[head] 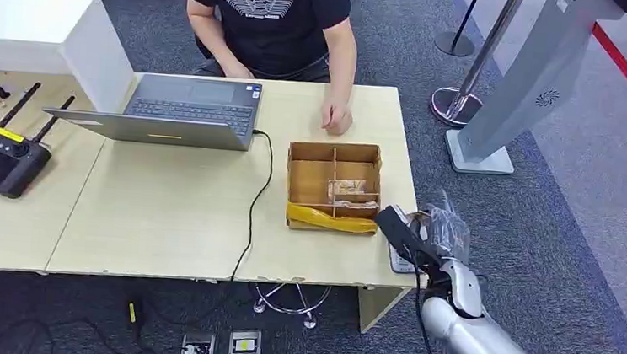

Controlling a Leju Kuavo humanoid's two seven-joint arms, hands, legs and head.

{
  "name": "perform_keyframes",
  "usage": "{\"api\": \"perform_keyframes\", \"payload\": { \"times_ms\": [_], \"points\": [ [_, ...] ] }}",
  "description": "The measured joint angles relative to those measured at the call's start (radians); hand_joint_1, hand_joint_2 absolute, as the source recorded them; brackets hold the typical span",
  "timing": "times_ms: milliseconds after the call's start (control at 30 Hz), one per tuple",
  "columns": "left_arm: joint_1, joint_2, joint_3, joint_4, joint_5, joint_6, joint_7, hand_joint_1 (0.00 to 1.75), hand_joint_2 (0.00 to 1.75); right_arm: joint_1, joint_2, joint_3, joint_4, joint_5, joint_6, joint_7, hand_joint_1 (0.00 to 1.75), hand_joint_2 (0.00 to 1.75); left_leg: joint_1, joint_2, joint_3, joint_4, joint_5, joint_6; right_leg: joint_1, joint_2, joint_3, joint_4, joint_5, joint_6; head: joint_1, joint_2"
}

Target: Pass the card to the sensor for recognition and then transmit it.

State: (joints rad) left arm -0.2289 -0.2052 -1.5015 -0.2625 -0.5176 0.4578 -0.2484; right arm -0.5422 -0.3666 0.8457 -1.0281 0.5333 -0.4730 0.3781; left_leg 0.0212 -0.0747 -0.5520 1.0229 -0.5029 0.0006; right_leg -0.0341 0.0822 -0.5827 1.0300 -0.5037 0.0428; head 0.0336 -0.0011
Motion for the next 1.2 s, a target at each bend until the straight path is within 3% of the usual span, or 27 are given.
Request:
{"api": "perform_keyframes", "payload": {
  "times_ms": [167, 400, 600, 833, 900, 1033, 1133, 1200],
  "points": [
    [0.000, 0.000, 0.000, 0.000, -0.002, 0.000, -0.010, 0.00, 0.00, -0.032, 0.002, 0.001, -0.003, -0.024, -0.058, -0.028, 1.75, 1.75, 0.000, 0.000, 0.000, 0.000, 0.000, 0.000, 0.000, 0.000, 0.000, 0.000, 0.000, 0.000, 0.000, 0.000],
    [0.001, -0.005, 0.000, 0.013, 0.026, 0.000, -0.029, 0.00, 0.00, -0.166, 0.004, 0.002, -0.040, 0.088, -0.055, -0.068, 1.75, 1.75, 0.000, 0.000, 0.000, 0.000, 0.000, 0.000, 0.000, 0.000, 0.000, 0.000, 0.000, 0.000, 0.000, 0.000],
    [0.002, -0.005, 0.001, 0.018, 0.048, 0.000, -0.029, 0.00, 0.00, -0.259, 0.051, 0.008, -0.042, 0.167, -0.004, -0.110, 1.75, 1.75, 0.000, 0.000, -0.001, 0.000, 0.000, 0.000, 0.000, 0.001, 0.000, 0.001, 0.000, 0.000, 0.000, 0.000],
    [0.001, -0.008, 0.001, 0.019, 0.024, 0.000, -0.031, 0.00, 0.00, -0.285, 0.147, 0.033, -0.024, 0.212, -0.006, -0.180, 1.75, 1.75, 0.001, 0.000, -0.001, 0.000, 0.000, 0.000, 0.001, 0.000, 0.000, 0.001, 0.000, 0.000, 0.000, 0.000],
    [-0.001, -0.009, 0.000, 0.019, -0.001, 0.000, -0.040, 0.00, 0.00, -0.285, 0.171, 0.040, -0.003, 0.211, -0.006, -0.198, 1.75, 1.75, 0.001, 0.000, -0.001, 0.000, 0.000, 0.000, 0.001, 0.000, 0.000, 0.001, 0.000, 0.000, 0.000, 0.000],
    [-0.006, -0.014, 0.000, 0.019, -0.158, 0.000, -0.096, 0.00, 0.00, -0.284, 0.215, 0.045, 0.051, 0.204, -0.015, -0.227, 1.75, 1.75, 0.001, 0.000, 0.000, 0.000, 0.000, 0.000, 0.000, 0.000, 0.000, 0.000, 0.000, 0.000, 0.000, 0.000],
    [-0.006, -0.014, 0.000, 0.019, -0.187, 0.000, -0.103, 0.00, 0.00, -0.283, 0.233, 0.048, 0.085, 0.196, -0.015, -0.236, 1.75, 1.75, 0.000, 0.000, 0.000, 0.000, 0.000, 0.000, 0.000, 0.000, 0.000, 0.000, 0.000, 0.000, 0.000, 0.000],
    [-0.006, -0.014, -0.001, 0.019, -0.270, 0.000, -0.107, 0.00, 0.00, -0.283, 0.244, 0.048, 0.104, 0.191, -0.015, -0.247, 1.75, 1.75, 0.000, 0.000, 0.000, 0.000, 0.000, 0.000, 0.000, 0.000, 0.000, 0.000, 0.000, 0.000, 0.000, 0.000]
  ]
}}
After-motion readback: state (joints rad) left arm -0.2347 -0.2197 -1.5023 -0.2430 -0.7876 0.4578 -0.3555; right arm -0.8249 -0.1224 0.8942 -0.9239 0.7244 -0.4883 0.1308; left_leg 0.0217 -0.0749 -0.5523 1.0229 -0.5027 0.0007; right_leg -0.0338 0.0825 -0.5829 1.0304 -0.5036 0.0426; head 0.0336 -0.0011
